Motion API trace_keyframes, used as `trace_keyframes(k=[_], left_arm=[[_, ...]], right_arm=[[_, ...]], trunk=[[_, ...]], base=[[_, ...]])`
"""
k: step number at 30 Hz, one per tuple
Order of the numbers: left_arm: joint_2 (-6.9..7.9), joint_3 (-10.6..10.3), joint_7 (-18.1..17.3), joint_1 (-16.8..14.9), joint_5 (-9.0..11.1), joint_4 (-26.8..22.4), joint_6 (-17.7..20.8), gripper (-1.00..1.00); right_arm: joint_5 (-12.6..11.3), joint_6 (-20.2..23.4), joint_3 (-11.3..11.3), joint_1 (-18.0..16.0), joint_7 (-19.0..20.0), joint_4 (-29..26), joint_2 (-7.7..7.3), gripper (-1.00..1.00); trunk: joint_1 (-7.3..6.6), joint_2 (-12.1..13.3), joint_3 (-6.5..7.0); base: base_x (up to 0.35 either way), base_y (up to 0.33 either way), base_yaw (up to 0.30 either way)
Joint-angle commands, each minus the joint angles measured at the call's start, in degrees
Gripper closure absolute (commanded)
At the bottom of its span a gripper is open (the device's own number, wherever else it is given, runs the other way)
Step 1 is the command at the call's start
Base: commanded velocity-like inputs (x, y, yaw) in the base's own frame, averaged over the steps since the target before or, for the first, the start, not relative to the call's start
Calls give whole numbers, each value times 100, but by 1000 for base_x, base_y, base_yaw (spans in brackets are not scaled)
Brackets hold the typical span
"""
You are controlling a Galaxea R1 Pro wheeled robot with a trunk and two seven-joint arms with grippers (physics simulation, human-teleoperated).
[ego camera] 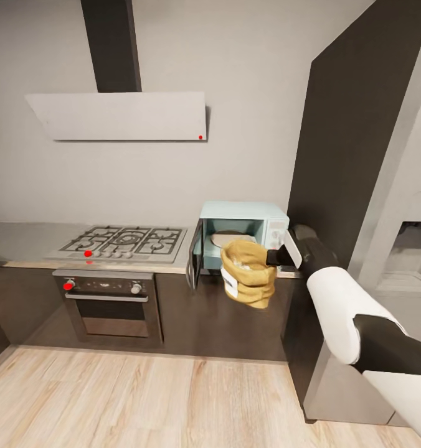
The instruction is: In the kitchen, take the popcorn bag from the countertop, put it into the microwave, and heat it until the popcorn is cooked so the cooked popcorn ends up inside the bag.
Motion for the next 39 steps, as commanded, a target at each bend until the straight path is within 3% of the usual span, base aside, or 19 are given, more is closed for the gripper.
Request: trace_keyframes(k=[1,10,39], left_arm=[[-1,32,4,-1,11,-5,-7,-100],[-9,33,5,-2,4,-5,-7,-100],[-9,23,4,-1,0,-5,-7,-100]], right_arm=[[40,19,-44,-5,-8,-90,45,100],[42,19,-51,-5,-10,-210,99,100],[35,19,-54,-5,-2,-220,121,100]], trunk=[[1,-6,-8],[1,-6,-8],[1,-6,-8]], base=[[0,0,0],[45,0,0],[311,0,0]])
